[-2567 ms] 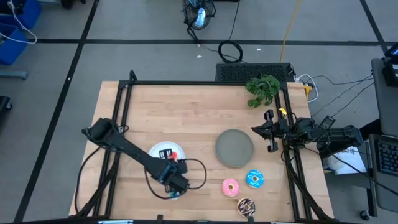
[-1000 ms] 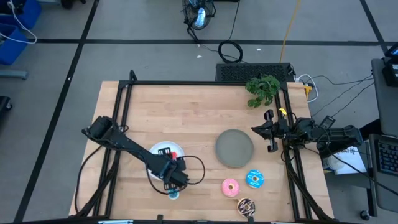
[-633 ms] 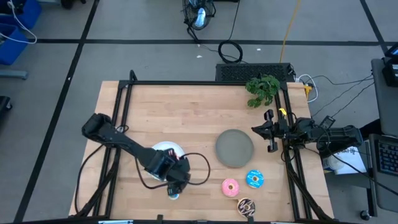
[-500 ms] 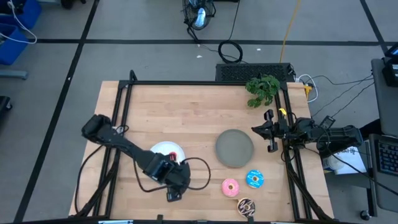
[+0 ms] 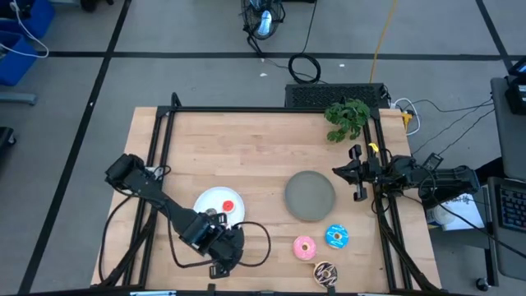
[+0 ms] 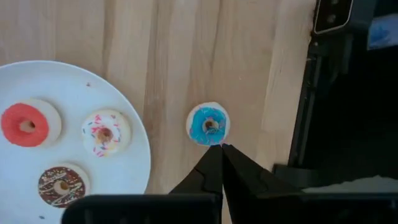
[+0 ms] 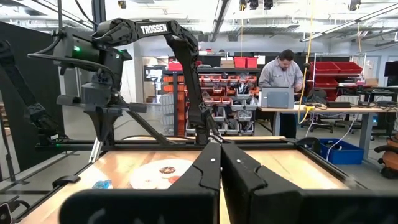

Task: Pick & Place donuts
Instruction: Put the small blue donut on the white plate

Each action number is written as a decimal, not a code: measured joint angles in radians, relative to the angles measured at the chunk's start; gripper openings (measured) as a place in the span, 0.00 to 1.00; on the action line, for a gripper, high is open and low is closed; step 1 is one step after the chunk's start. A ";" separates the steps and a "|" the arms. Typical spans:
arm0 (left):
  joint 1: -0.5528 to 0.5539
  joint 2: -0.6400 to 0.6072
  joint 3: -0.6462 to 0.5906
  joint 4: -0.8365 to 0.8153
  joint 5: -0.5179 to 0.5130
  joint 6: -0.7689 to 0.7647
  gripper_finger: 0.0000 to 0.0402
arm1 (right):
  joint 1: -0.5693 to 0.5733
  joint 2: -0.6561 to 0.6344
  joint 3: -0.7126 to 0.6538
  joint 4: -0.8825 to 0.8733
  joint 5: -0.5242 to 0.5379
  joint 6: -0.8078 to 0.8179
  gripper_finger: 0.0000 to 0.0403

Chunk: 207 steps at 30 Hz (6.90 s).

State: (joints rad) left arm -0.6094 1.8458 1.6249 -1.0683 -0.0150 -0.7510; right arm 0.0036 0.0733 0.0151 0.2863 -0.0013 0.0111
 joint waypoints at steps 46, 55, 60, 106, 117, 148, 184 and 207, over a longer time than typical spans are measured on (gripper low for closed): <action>-0.092 0.173 -0.005 0.156 -0.087 0.046 0.61 | 0.000 0.001 0.000 0.001 0.000 0.004 0.00; -0.094 0.221 -0.004 0.132 -0.088 0.065 0.70 | 0.000 0.001 0.000 0.000 0.000 0.004 0.00; -0.094 0.233 -0.004 0.128 -0.090 0.078 0.79 | 0.000 0.001 0.000 0.000 0.000 0.004 0.00; -0.066 0.293 -0.090 0.169 -0.031 0.171 0.71 | 0.000 0.007 0.000 0.001 0.000 0.004 0.00; -0.066 0.299 -0.067 0.143 -0.027 0.144 0.42 | 0.000 0.007 0.000 0.001 0.000 0.004 0.00; -0.041 0.227 0.399 -0.352 -0.117 0.177 0.46 | 0.000 0.007 0.000 0.001 0.000 0.004 0.00; 0.125 -0.141 -0.099 -0.287 -0.195 0.056 0.45 | 0.000 0.007 0.000 0.000 0.000 0.001 0.00; 0.359 -0.143 -0.467 0.011 -0.041 0.293 0.45 | 0.000 0.007 0.000 0.000 0.000 -0.004 0.00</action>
State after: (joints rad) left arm -0.2508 1.7026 1.1579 -1.0569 -0.0559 -0.4576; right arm 0.0039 0.0799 0.0150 0.2867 -0.0017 0.0069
